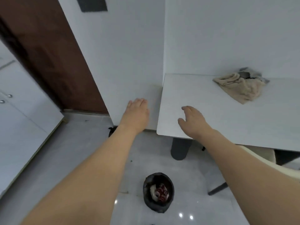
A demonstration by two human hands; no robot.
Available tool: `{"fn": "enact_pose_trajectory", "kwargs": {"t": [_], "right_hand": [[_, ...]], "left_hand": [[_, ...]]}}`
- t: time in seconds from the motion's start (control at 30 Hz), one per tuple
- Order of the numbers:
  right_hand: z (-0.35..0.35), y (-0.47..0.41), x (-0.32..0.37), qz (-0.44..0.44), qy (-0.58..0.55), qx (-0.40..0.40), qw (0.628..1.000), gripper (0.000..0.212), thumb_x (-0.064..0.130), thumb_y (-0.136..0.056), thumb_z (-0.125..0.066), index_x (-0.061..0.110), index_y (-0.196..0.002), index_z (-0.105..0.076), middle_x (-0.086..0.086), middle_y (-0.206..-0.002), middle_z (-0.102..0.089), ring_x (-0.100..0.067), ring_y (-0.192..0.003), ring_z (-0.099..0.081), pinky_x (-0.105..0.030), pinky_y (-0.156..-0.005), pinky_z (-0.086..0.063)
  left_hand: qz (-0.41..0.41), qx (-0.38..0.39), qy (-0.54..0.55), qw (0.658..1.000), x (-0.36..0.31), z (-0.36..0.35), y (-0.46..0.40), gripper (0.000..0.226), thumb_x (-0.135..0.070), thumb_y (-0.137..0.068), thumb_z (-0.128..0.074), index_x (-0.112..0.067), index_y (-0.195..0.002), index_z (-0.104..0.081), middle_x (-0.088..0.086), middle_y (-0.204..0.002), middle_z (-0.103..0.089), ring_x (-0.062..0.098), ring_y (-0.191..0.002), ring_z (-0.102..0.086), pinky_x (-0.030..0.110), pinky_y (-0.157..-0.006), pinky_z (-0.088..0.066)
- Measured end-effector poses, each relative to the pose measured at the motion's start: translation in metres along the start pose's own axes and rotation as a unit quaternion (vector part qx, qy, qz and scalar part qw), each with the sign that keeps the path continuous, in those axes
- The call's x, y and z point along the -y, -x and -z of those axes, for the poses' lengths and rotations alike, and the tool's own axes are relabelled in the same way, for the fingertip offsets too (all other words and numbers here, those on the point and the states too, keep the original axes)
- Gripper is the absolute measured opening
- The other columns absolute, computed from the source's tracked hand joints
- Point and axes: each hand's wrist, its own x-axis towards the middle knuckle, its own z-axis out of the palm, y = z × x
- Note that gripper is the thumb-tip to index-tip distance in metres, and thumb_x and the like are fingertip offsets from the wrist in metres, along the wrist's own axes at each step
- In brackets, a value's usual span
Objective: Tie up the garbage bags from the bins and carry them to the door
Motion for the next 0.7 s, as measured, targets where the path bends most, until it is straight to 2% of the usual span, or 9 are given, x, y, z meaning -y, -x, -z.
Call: {"fn": "enact_pose_trajectory", "kwargs": {"t": [0.2,0.5,0.7], "right_hand": [[-0.017,-0.016,0.031,0.002,0.008,0.002,1.000,0.056,0.023,-0.097,-0.042,0.003,-0.147,-0.028,-0.012,-0.155,-0.029,-0.027,-0.143,-0.024,-0.033,-0.115,-0.016],[-0.030,-0.020,0.005,-0.035,-0.008,0.018,0.999,0.054,0.020,-0.097,-0.041,0.002,-0.147,-0.029,-0.014,-0.153,-0.032,-0.029,-0.141,-0.026,-0.034,-0.114,-0.018],[-0.103,-0.021,-0.029,-0.031,-0.077,0.026,0.996,0.050,0.015,-0.098,-0.041,0.000,-0.145,-0.032,-0.013,-0.153,-0.033,-0.026,-0.141,-0.028,-0.031,-0.115,-0.019]], "left_hand": [[0.003,-0.006,0.004,1.000,0.037,-0.007,0.004,0.046,-0.024,-0.102,-0.031,-0.006,-0.145,-0.031,0.008,-0.151,-0.034,0.023,-0.142,-0.025,0.042,-0.119,-0.009],[-0.003,-0.005,0.016,1.000,0.038,-0.019,-0.001,0.046,-0.023,-0.102,-0.032,-0.007,-0.145,-0.032,0.008,-0.151,-0.034,0.023,-0.142,-0.024,0.041,-0.120,-0.008],[0.035,0.058,0.024,0.997,0.053,-0.094,0.015,0.045,-0.024,-0.102,-0.035,-0.005,-0.143,-0.035,0.010,-0.149,-0.038,0.024,-0.140,-0.028,0.042,-0.118,-0.012]]}}
